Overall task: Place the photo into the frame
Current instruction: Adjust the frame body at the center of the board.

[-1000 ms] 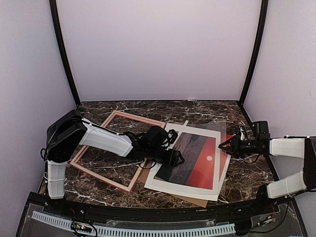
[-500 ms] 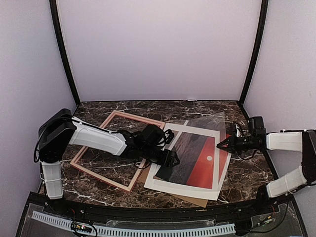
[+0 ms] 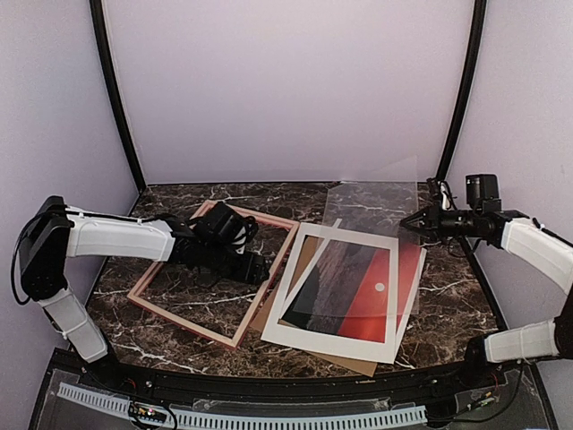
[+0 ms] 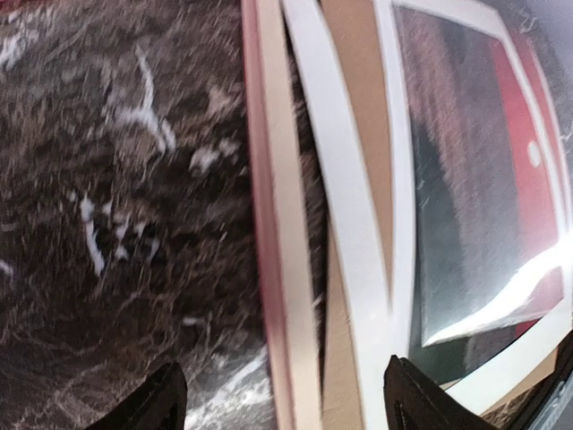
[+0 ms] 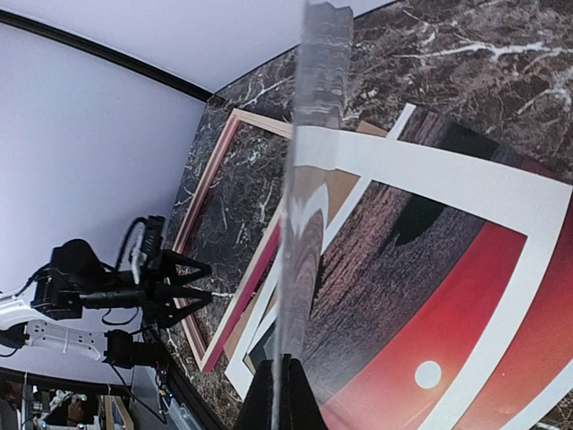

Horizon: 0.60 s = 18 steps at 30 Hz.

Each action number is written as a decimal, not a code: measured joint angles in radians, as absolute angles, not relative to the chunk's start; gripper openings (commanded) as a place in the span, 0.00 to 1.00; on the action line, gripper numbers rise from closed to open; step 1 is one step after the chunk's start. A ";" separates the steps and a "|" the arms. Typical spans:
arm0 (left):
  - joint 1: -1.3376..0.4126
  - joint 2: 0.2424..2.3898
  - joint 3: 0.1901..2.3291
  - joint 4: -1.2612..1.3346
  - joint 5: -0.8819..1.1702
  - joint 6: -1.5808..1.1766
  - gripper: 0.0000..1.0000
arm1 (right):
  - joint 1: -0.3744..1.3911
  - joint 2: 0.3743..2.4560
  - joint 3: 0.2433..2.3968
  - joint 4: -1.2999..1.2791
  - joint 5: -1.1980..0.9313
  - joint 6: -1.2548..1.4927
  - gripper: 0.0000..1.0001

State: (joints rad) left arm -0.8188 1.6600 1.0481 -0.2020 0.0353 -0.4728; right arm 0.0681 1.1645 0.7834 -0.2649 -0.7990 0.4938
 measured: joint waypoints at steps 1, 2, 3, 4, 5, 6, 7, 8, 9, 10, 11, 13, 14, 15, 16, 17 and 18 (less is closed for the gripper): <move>-0.813 1.660 1.023 -0.221 0.036 -0.473 0.78 | 0.067 1.157 0.802 -0.276 -0.805 0.495 0.00; -0.814 1.660 1.005 -0.237 0.041 -0.474 0.78 | 0.066 1.150 0.821 -0.286 -0.811 0.496 0.00; -0.816 1.660 0.989 -0.245 0.047 -0.474 0.78 | 0.065 1.145 0.838 -0.295 -0.814 0.498 0.00; -0.817 1.660 0.975 -0.251 0.056 -0.475 0.78 | 0.064 1.140 0.855 -0.302 -0.817 0.500 0.00; -0.818 1.660 0.965 -0.253 0.065 -0.479 0.78 | 0.064 1.137 0.871 -0.308 -0.819 0.501 0.00; -0.820 1.660 0.958 -0.253 0.072 -0.483 0.77 | 0.064 1.135 0.886 -0.313 -0.820 0.502 0.00; -0.823 1.660 0.947 -0.249 0.083 -0.487 0.77 | 0.063 1.135 0.898 -0.319 -0.821 0.503 0.00; -0.824 1.660 0.934 -0.242 0.094 -0.495 0.77 | 0.063 1.135 0.910 -0.324 -0.822 0.503 0.00; -0.828 1.659 0.920 -0.236 0.102 -0.503 0.77 | 0.063 1.135 0.920 -0.331 -0.823 0.503 0.00; -0.831 1.658 0.907 -0.233 0.113 -0.509 0.77 | 0.063 1.135 0.927 -0.337 -0.825 0.503 0.00; -0.836 1.658 0.895 -0.233 0.118 -0.518 0.77 | 0.063 1.135 0.933 -0.344 -0.826 0.503 0.00; -0.855 1.657 0.884 -0.230 0.123 -0.533 0.77 | 0.063 1.140 0.941 -0.354 -0.828 0.504 0.00; -0.867 1.655 0.882 -0.227 0.131 -0.542 0.77 | 0.063 1.144 0.945 -0.360 -0.829 0.505 0.00; -0.881 1.655 0.881 -0.222 0.136 -0.552 0.77 | 0.063 1.148 0.948 -0.361 -0.830 0.506 0.00; -0.894 1.655 0.879 -0.217 0.143 -0.561 0.77 | 0.063 1.155 0.953 -0.366 -0.831 0.507 0.00; -0.908 1.655 0.878 -0.213 0.150 -0.569 0.77 | 0.063 1.160 0.956 -0.368 -0.831 0.508 0.00; -0.921 1.656 0.878 -0.210 0.160 -0.579 0.77 | 0.063 1.166 0.959 -0.369 -0.831 0.508 0.00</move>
State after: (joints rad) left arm -0.9211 1.6562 0.8776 -0.2096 0.1596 -0.5793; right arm 0.0628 1.1660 0.9592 -0.3695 -0.8307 0.5079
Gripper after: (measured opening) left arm 0.770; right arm 0.006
